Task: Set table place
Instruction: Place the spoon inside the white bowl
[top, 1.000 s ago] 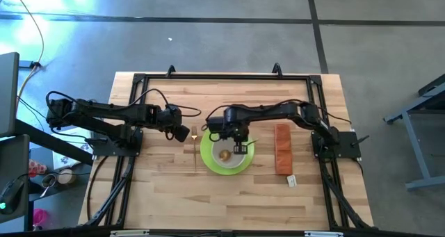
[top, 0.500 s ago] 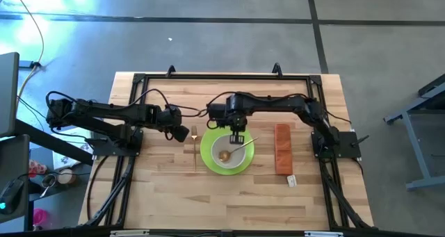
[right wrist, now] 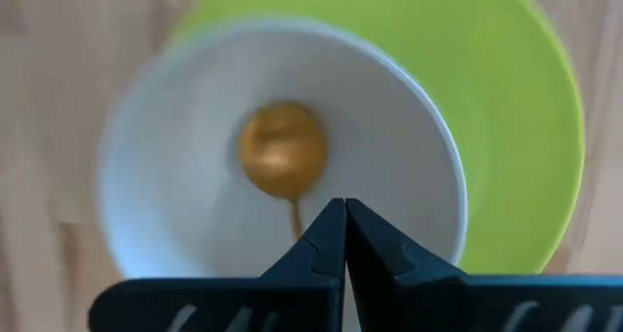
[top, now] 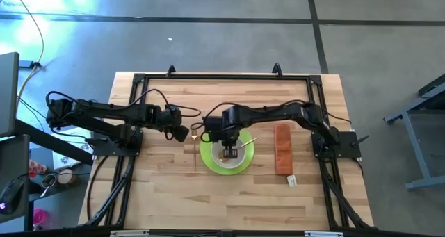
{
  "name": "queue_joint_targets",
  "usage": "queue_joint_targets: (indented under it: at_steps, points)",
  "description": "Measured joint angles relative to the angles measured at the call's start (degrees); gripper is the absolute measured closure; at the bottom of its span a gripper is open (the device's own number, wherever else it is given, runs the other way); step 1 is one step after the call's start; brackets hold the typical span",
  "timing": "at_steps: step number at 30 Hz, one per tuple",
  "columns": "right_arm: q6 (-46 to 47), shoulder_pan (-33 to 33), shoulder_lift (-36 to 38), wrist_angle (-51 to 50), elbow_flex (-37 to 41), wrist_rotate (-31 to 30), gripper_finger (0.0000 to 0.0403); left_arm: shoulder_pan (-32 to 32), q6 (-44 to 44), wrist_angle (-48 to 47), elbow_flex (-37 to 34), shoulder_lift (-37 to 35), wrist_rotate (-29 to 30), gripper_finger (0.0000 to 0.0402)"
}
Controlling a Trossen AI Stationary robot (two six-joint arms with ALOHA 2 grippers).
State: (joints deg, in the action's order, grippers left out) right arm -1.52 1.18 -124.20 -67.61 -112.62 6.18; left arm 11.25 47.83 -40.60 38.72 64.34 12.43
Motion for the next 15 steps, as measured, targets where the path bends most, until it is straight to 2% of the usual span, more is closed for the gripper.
queue_joint_targets:
  at_steps: [7, 15]
  points:
    - [-1.71, -1.91, -0.07, 2.96, 3.56, -0.01, 0.0403, -0.01, 0.00, 0.02, 0.00, 0.00, 0.03, 0.0394]
    - [-3.69, -3.58, -0.07, 6.45, 4.15, -0.03, 0.0403, -0.02, 0.42, 0.02, 0.00, 0.00, 0.24, 0.0394]
